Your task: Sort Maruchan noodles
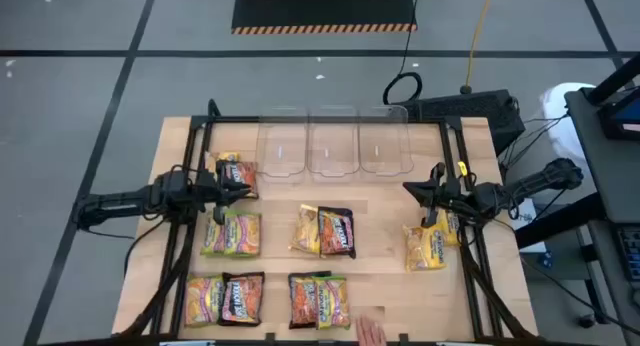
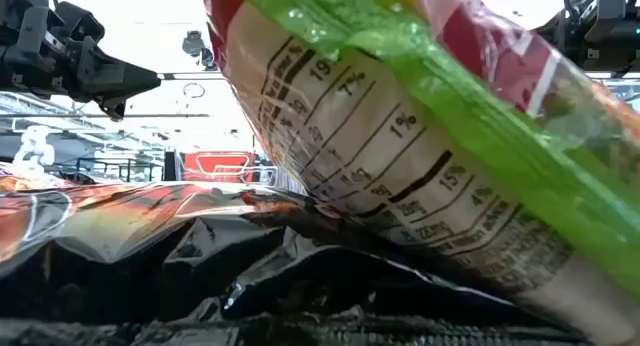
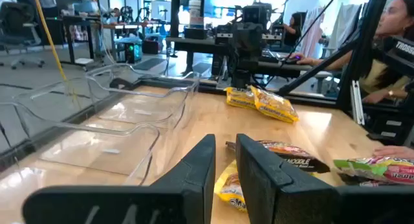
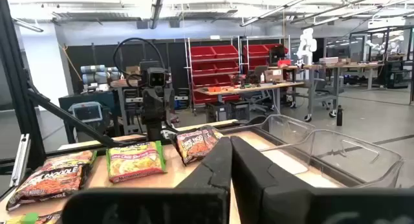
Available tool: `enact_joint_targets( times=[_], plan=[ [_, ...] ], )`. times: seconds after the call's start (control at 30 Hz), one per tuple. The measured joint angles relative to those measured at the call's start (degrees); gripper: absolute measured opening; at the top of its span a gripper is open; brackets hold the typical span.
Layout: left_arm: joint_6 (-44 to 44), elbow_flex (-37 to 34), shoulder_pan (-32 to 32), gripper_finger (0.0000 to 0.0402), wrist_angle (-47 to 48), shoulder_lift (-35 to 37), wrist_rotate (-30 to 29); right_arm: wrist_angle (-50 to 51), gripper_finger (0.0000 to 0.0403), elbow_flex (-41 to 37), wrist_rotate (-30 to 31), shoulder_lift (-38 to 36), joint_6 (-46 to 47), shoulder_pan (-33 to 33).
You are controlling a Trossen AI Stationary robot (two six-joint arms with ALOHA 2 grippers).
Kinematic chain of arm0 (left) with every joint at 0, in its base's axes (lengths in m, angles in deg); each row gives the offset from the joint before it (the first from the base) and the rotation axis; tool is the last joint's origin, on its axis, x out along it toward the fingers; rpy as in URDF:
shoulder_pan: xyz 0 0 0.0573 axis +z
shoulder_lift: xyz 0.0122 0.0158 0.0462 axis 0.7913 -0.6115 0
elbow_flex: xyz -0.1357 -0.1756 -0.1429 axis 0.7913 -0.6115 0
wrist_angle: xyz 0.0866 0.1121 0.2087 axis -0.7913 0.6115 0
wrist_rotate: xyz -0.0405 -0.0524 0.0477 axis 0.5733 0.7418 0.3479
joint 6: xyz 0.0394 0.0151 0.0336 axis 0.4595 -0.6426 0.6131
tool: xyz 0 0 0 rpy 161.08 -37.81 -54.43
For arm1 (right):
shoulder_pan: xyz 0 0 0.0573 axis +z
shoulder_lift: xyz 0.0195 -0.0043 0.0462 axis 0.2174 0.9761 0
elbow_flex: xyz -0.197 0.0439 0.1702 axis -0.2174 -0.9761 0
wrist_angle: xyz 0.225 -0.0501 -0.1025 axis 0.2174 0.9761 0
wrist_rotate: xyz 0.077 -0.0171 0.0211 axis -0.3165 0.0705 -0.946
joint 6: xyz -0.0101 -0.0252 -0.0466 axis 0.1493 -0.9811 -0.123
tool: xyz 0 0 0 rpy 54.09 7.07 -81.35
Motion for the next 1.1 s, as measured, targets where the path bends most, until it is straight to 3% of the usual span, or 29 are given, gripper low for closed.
enact_joint_targets(
  times=[0.33,0.63,0.8,1.1],
  plan=[
    [-2.5,1.8,0.0,0.0067,-0.3,0.0,-0.6,0.0,0.0,0.0,0.0,0.0,0.0,0.0],
    [-1.7,11.2,0.0,0.0067,15.6,-1.2,-4.5,0.0,0.0,0.0,0.1,0.0,0.0,0.0],
    [-3.8,17.7,0.0,0.0067,23.9,-6.8,-4.5,0.0,0.0,0.0,0.1,0.0,0.0,0.0],
    [-12.2,32.1,0.0,0.0067,39.5,-23.0,-2.3,0.0,0.0,0.0,0.1,0.0,0.0,0.0]
  ],
)
